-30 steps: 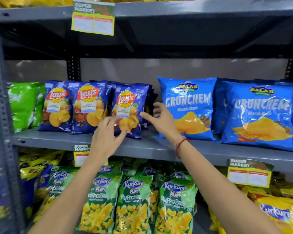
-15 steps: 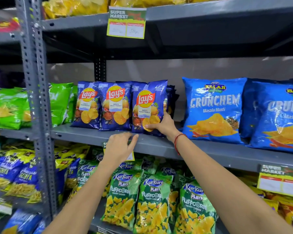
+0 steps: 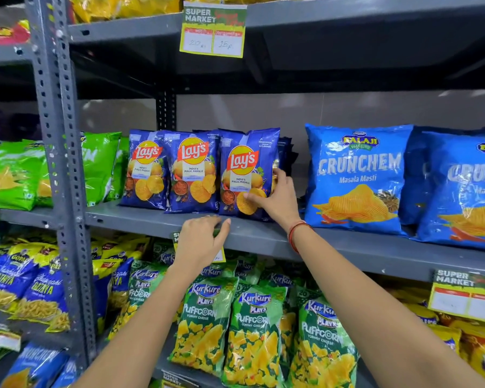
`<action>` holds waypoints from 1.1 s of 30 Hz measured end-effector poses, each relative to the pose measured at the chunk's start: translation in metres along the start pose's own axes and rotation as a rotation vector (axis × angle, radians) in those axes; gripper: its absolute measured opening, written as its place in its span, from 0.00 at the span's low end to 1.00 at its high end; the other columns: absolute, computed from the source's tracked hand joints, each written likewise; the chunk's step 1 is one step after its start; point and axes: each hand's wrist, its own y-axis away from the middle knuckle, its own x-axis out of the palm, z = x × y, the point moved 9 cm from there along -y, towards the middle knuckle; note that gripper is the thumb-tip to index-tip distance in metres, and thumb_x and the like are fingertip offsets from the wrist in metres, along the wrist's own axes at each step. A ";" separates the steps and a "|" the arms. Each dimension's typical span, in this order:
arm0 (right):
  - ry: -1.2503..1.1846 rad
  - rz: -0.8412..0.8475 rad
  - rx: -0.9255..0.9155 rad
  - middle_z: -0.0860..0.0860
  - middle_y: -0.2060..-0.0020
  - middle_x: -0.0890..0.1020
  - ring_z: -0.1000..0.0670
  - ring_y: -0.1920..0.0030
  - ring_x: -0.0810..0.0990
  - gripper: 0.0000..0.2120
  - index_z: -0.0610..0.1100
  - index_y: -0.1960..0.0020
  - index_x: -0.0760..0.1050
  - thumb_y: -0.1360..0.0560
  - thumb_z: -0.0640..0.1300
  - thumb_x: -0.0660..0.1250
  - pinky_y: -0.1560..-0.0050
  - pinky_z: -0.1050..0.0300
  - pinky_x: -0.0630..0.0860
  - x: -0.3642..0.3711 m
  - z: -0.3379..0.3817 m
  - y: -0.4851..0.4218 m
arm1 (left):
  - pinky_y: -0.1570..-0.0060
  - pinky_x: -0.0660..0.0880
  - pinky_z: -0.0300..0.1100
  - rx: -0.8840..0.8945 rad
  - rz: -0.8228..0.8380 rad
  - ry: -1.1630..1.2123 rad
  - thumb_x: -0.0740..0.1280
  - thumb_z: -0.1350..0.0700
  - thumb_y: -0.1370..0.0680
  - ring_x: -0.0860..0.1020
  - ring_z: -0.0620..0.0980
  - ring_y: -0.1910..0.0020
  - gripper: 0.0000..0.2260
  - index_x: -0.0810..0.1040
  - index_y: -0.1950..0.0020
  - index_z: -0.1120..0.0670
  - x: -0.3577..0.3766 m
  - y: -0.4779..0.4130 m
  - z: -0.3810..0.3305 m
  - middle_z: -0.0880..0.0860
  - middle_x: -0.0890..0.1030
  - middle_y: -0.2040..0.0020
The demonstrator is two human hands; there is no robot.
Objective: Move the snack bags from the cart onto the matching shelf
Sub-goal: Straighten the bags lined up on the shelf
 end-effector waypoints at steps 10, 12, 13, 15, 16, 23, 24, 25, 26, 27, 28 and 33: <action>0.134 0.034 -0.050 0.42 0.31 0.68 0.42 0.30 0.67 0.49 0.46 0.22 0.46 0.31 0.53 0.74 0.36 0.40 0.72 0.011 0.003 -0.007 | 0.50 0.75 0.48 -0.006 -0.011 0.017 0.48 0.39 0.24 0.81 0.54 0.53 0.30 0.81 0.47 0.58 -0.001 0.001 -0.001 0.55 0.85 0.52; 0.081 0.059 -0.024 0.43 0.29 0.69 0.42 0.29 0.68 0.48 0.47 0.23 0.48 0.31 0.53 0.74 0.34 0.39 0.71 0.014 -0.001 -0.007 | 0.49 0.75 0.48 -0.005 -0.013 0.023 0.48 0.39 0.24 0.81 0.54 0.53 0.30 0.81 0.47 0.58 -0.001 0.001 -0.001 0.55 0.85 0.52; 0.059 0.070 -0.015 0.44 0.29 0.69 0.42 0.29 0.68 0.48 0.47 0.23 0.48 0.32 0.53 0.75 0.34 0.38 0.71 0.015 -0.002 -0.006 | 0.49 0.75 0.48 -0.005 -0.013 0.025 0.48 0.39 0.24 0.81 0.54 0.53 0.30 0.81 0.47 0.58 -0.001 0.001 -0.001 0.55 0.85 0.52; 0.026 0.089 -0.001 0.45 0.29 0.69 0.43 0.29 0.68 0.49 0.47 0.23 0.49 0.34 0.54 0.75 0.33 0.38 0.70 0.017 -0.005 -0.005 | 0.48 0.74 0.48 -0.004 -0.012 0.026 0.48 0.39 0.24 0.81 0.54 0.52 0.30 0.81 0.47 0.57 0.000 0.001 -0.001 0.54 0.85 0.52; 0.012 0.091 0.004 0.45 0.29 0.69 0.43 0.29 0.69 0.49 0.47 0.23 0.50 0.34 0.55 0.75 0.33 0.38 0.70 0.017 -0.006 -0.004 | 0.49 0.74 0.48 -0.002 -0.014 0.025 0.48 0.39 0.24 0.81 0.54 0.52 0.30 0.81 0.47 0.57 0.000 0.001 -0.001 0.54 0.85 0.52; -0.084 0.057 0.016 0.45 0.31 0.73 0.44 0.33 0.72 0.49 0.46 0.24 0.54 0.36 0.66 0.69 0.36 0.40 0.73 0.006 -0.005 0.004 | 0.52 0.74 0.48 0.028 -0.062 0.040 0.49 0.40 0.25 0.81 0.56 0.54 0.29 0.81 0.47 0.57 -0.006 0.002 -0.005 0.56 0.85 0.54; -0.077 0.048 0.007 0.45 0.32 0.73 0.44 0.33 0.72 0.48 0.45 0.24 0.55 0.35 0.65 0.70 0.36 0.40 0.74 0.003 -0.003 0.006 | 0.51 0.74 0.48 0.033 -0.059 0.037 0.48 0.39 0.25 0.81 0.56 0.54 0.29 0.81 0.47 0.57 -0.005 0.002 -0.005 0.56 0.85 0.54; -0.065 0.035 -0.002 0.45 0.33 0.73 0.45 0.33 0.73 0.46 0.45 0.25 0.56 0.34 0.64 0.70 0.36 0.41 0.74 -0.001 -0.001 0.009 | 0.51 0.73 0.47 0.034 -0.056 0.038 0.48 0.39 0.25 0.81 0.56 0.53 0.30 0.81 0.46 0.57 -0.005 0.001 -0.005 0.56 0.85 0.53; -0.046 0.019 -0.024 0.45 0.33 0.74 0.45 0.34 0.73 0.44 0.45 0.25 0.57 0.33 0.63 0.70 0.36 0.42 0.74 -0.006 0.003 0.011 | 0.51 0.73 0.47 0.029 -0.051 0.042 0.47 0.38 0.26 0.81 0.56 0.53 0.31 0.81 0.46 0.57 -0.005 0.001 -0.005 0.57 0.85 0.53; -0.022 0.004 -0.046 0.45 0.34 0.73 0.46 0.34 0.72 0.42 0.45 0.25 0.58 0.31 0.61 0.70 0.37 0.44 0.74 -0.011 0.006 0.013 | 0.51 0.73 0.47 0.021 -0.045 0.048 0.48 0.37 0.26 0.81 0.56 0.52 0.31 0.80 0.45 0.57 -0.005 0.000 -0.005 0.57 0.85 0.52; 0.001 -0.014 -0.070 0.45 0.35 0.73 0.46 0.35 0.72 0.39 0.45 0.25 0.58 0.29 0.58 0.70 0.38 0.45 0.74 -0.018 0.009 0.016 | 0.51 0.73 0.47 0.010 -0.043 0.060 0.50 0.37 0.26 0.81 0.56 0.51 0.30 0.80 0.43 0.57 -0.005 -0.001 -0.006 0.57 0.85 0.51; 0.038 -0.131 -0.175 0.46 0.39 0.75 0.49 0.40 0.74 0.31 0.45 0.27 0.62 0.26 0.52 0.69 0.42 0.53 0.74 -0.066 0.019 0.028 | 0.55 0.74 0.46 -0.010 -0.139 0.180 0.58 0.43 0.24 0.80 0.55 0.50 0.20 0.80 0.44 0.55 -0.019 -0.015 -0.034 0.54 0.84 0.50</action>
